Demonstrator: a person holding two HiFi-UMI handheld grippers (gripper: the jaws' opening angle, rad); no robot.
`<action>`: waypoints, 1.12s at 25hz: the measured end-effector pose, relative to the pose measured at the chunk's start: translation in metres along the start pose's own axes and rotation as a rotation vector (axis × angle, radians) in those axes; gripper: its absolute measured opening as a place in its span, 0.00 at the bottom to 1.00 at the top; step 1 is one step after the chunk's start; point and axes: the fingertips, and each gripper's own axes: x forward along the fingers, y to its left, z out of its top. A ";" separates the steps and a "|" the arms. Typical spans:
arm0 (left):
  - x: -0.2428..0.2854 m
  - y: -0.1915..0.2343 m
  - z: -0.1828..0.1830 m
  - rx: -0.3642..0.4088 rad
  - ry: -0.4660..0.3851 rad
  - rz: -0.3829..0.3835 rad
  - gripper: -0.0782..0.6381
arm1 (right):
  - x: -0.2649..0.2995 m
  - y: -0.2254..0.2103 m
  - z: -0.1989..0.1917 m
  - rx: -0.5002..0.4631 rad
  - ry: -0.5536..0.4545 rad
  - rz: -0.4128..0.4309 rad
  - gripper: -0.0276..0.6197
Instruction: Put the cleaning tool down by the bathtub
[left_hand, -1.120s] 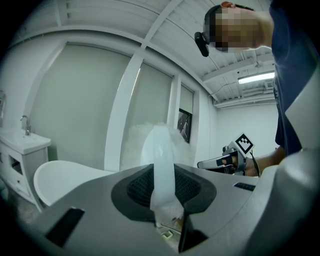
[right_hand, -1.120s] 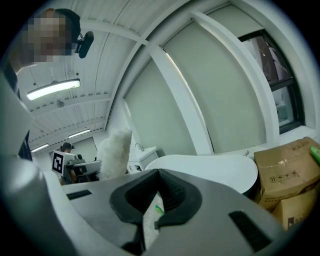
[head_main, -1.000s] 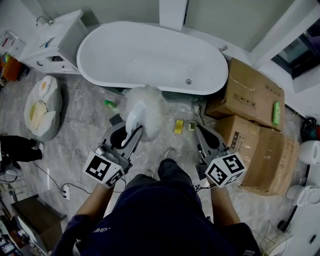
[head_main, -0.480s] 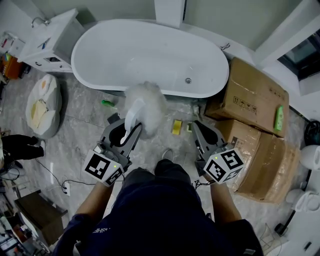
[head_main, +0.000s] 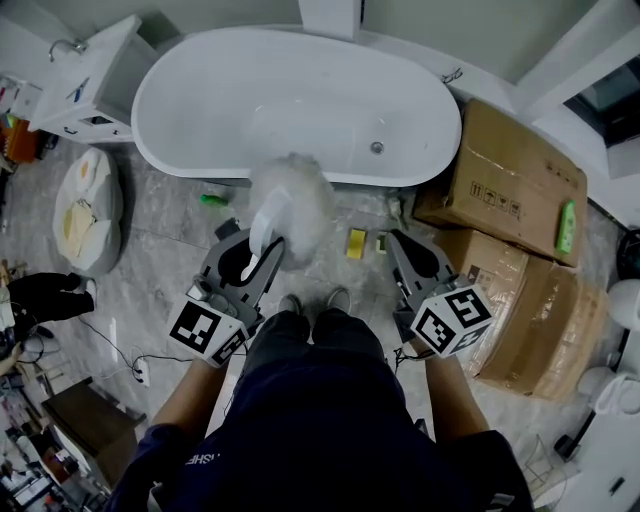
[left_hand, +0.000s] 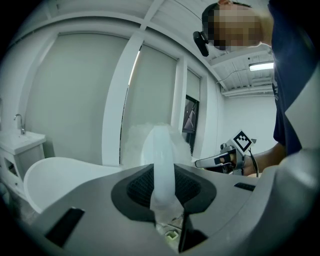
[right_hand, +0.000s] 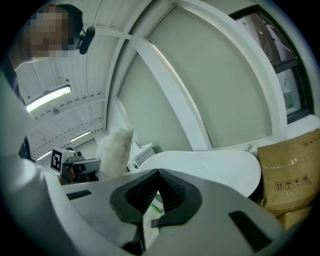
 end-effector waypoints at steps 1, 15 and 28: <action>0.002 0.002 -0.002 0.003 0.007 -0.004 0.26 | 0.002 -0.002 -0.001 0.003 0.004 -0.002 0.05; 0.046 0.027 -0.060 -0.004 0.137 -0.142 0.26 | 0.028 -0.028 -0.042 0.048 0.024 -0.131 0.05; 0.089 0.058 -0.139 0.048 0.294 -0.391 0.26 | 0.058 -0.041 -0.103 0.169 -0.003 -0.359 0.05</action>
